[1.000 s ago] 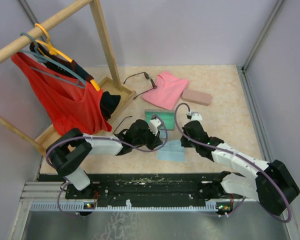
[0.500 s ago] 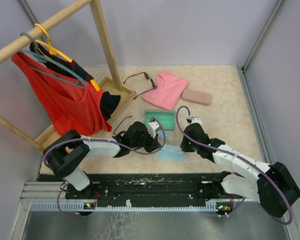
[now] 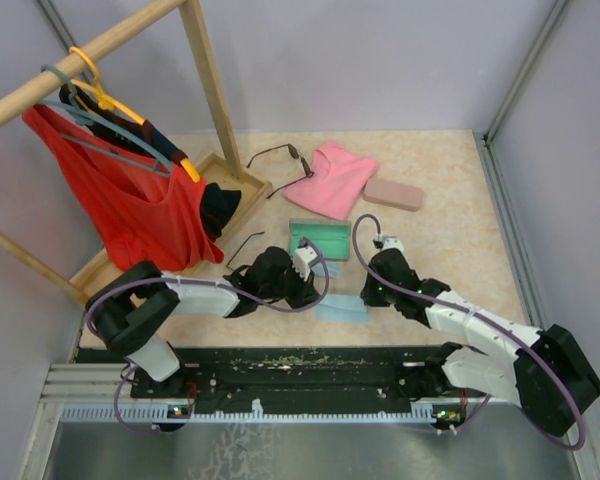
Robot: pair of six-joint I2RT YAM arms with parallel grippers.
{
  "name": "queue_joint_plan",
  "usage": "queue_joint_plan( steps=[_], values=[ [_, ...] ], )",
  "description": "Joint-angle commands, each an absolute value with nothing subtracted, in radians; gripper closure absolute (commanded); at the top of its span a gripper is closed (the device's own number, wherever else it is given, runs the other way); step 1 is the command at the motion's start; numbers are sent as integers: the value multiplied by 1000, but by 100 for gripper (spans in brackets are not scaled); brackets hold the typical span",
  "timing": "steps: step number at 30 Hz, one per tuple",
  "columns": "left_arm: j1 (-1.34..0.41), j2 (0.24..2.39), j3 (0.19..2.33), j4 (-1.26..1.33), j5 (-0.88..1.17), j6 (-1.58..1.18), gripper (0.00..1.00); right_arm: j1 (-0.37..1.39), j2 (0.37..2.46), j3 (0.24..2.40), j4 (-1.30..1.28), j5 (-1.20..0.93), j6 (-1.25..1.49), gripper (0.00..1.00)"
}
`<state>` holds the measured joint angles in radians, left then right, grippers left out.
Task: Organize the sunglasses
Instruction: Fold the glasses cleaning cloth at the center of the board.
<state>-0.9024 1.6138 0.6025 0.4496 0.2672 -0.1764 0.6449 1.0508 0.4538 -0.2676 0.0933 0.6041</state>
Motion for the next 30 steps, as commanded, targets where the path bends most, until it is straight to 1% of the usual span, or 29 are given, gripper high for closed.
queue_joint_plan(
  steps=[1, 7, 12, 20, 23, 27, 30],
  values=[
    [-905, 1583, 594, 504, 275, -198, 99, 640, 1003, 441, -174, 155, 588, 100],
    [-900, 1612, 648, 507, 235, -198, 99, 640, 990, 416, -12, 217, 530, 100],
    [-898, 1633, 693, 481, 229, -190, 99, 640, 1014, 406, 73, 208, 482, 100],
    [-898, 1677, 733, 439, 237, -165, 99, 640, 953, 296, 184, 241, 537, 100],
    [-897, 1688, 750, 401, 192, -192, 99, 640, 917, 257, 195, 263, 549, 100],
    [-900, 1636, 632, 604, 173, -196, 99, 639, 870, 223, 204, 276, 543, 100],
    [-900, 1622, 610, 620, 150, -181, 99, 640, 837, 193, 244, 269, 533, 100]
  ],
)
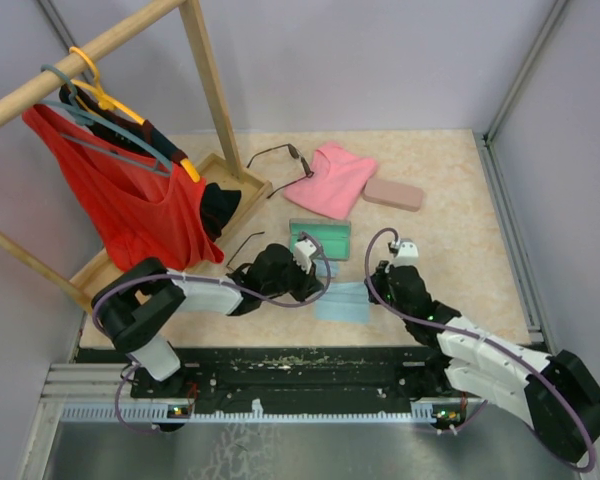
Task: Organize the sunglasses
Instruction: Fold the glasses cleaning cloth at the center of the board.
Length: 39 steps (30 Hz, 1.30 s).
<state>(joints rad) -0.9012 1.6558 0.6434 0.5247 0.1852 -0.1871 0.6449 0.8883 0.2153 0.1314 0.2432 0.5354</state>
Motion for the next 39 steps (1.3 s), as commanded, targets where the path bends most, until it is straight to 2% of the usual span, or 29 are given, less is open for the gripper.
queue_joint_plan(
  steps=[1, 5, 14, 26, 31, 35, 39],
  values=[
    [-899, 1626, 618, 601, 152, -171, 99, 640, 831, 183, 261, 266, 530, 100],
    [-902, 1648, 647, 563, 155, -157, 99, 641, 814, 158, 309, 233, 506, 100],
    [-917, 1640, 606, 614, 148, -125, 99, 640, 782, 158, 222, 178, 506, 100],
    [-923, 1616, 511, 737, 270, -95, 99, 640, 769, 164, 130, 123, 545, 99],
    [-924, 1612, 495, 752, 306, -92, 99, 640, 769, 168, 101, 104, 556, 94],
    [-925, 1610, 489, 752, 321, -99, 98, 641, 764, 172, 81, 88, 563, 84],
    [-926, 1601, 477, 752, 340, -110, 97, 640, 758, 174, 64, 43, 574, 84]
  ],
)
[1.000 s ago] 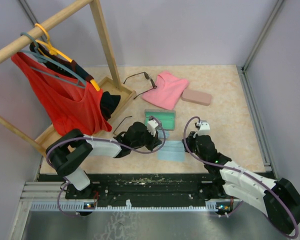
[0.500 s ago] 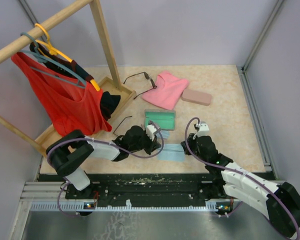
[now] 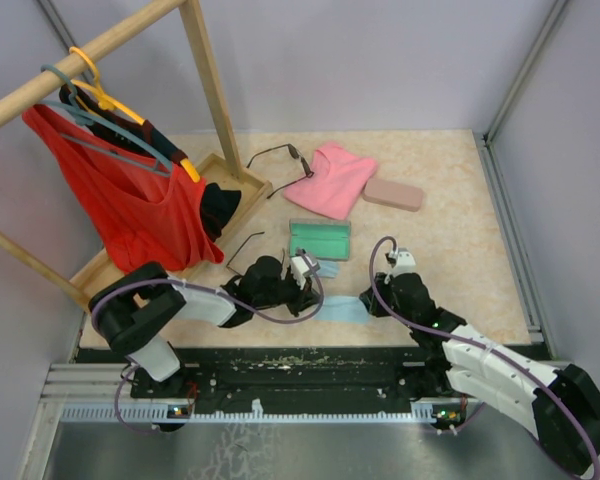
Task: Organize the sunglasses
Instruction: Fold the glasses cleaning cloth at the center of the board.
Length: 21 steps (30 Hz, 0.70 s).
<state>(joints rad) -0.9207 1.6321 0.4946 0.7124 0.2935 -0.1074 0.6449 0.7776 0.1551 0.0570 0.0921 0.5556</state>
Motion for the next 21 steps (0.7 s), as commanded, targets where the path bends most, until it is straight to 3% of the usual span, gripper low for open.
queue_joint_plan(
  steps=[1, 6, 15, 21],
  values=[
    [-926, 1598, 473, 752, 343, -115, 96, 640, 758, 177, 58, 28, 578, 85],
    [-931, 1592, 449, 755, 354, -133, 95, 640, 755, 193, 10, -35, 598, 87],
    [-940, 1595, 433, 730, 372, -173, 87, 640, 694, 221, -102, -42, 620, 76],
    [-942, 1553, 402, 728, 365, -189, 80, 640, 643, 236, -163, -41, 615, 74]
  ],
)
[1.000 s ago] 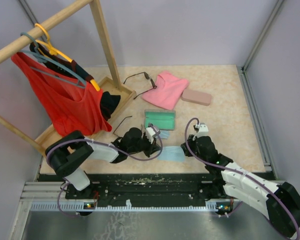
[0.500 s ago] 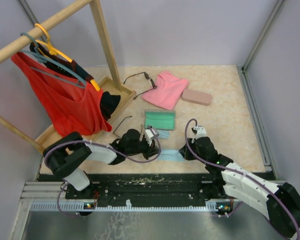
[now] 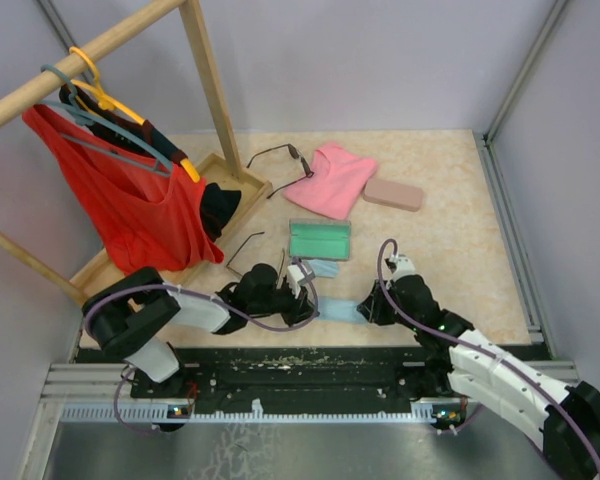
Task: Organize the sunglasses
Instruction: Fold the glasses cleaning cloth at the center of the board.
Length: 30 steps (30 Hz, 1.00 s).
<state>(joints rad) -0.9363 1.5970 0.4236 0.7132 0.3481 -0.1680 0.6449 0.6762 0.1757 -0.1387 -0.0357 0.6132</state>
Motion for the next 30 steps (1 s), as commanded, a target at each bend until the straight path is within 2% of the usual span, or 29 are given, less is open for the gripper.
queue_joint_plan(
  steps=[1, 6, 11, 16, 20, 25, 30],
  values=[
    [-943, 1548, 400, 724, 364, -189, 78, 640, 639, 238, -169, -46, 614, 74],
    [-943, 1537, 398, 698, 369, -199, 72, 640, 629, 248, -203, -50, 621, 74],
    [-942, 1489, 402, 656, 305, -241, 71, 640, 579, 282, -287, 81, 661, 73],
    [-926, 1439, 445, 545, 190, -308, 70, 640, 569, 317, -317, 160, 704, 65],
    [-880, 1416, 470, 494, 159, -374, 71, 639, 659, 351, -313, 141, 722, 63],
    [-874, 1402, 474, 492, 175, -370, 63, 638, 836, 415, -315, 97, 734, 63],
    [-874, 1411, 474, 498, 183, -377, 61, 637, 906, 429, -309, 81, 753, 64]
  ],
)
